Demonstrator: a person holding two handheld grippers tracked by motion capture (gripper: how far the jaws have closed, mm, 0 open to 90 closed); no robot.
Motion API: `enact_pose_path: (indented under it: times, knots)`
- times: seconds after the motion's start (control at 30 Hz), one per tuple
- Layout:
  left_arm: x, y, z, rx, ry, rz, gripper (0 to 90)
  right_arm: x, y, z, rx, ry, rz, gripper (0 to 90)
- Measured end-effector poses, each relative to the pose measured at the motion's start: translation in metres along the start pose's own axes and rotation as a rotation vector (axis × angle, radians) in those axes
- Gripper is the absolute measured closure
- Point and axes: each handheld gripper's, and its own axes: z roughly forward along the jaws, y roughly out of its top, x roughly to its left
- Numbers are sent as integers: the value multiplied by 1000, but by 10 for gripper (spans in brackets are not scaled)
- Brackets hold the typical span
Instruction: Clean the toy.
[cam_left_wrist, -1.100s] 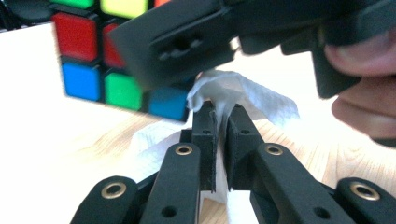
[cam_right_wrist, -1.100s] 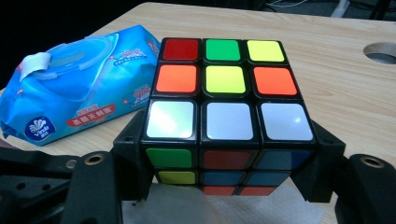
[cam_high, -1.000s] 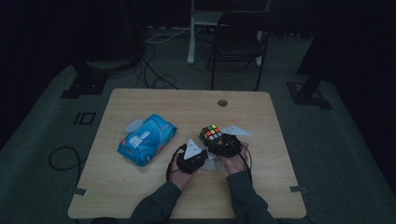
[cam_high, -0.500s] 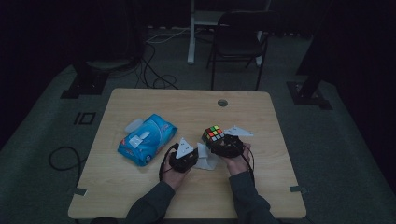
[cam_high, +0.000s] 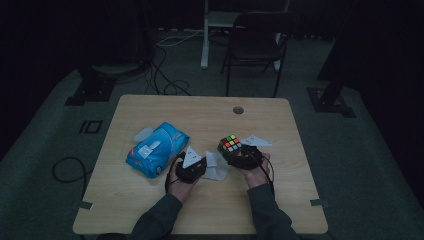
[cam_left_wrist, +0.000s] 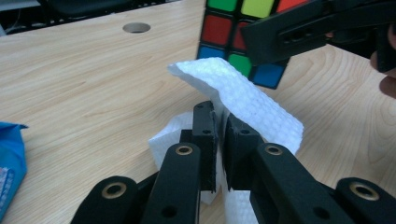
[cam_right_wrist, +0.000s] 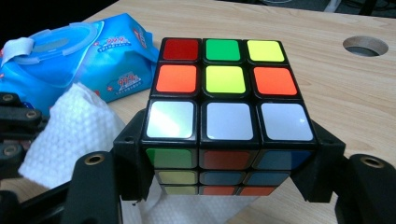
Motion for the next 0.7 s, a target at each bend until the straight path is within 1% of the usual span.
enact_pose_path:
  times: [0.1,0.33,0.63,0.7]
  knots:
    - [3,-1,-3,3,7,1,853,0,0,-1,5,-2,-9,343]
    - [12,-3,-11,10,24,-14,853,-1,-1,-3,14,-6,-25,343]
    - [19,-6,-17,21,37,-20,852,-1,-3,-3,28,-8,-51,344]
    - [21,-7,-18,33,40,-18,851,-3,-4,-4,29,-11,-53,343]
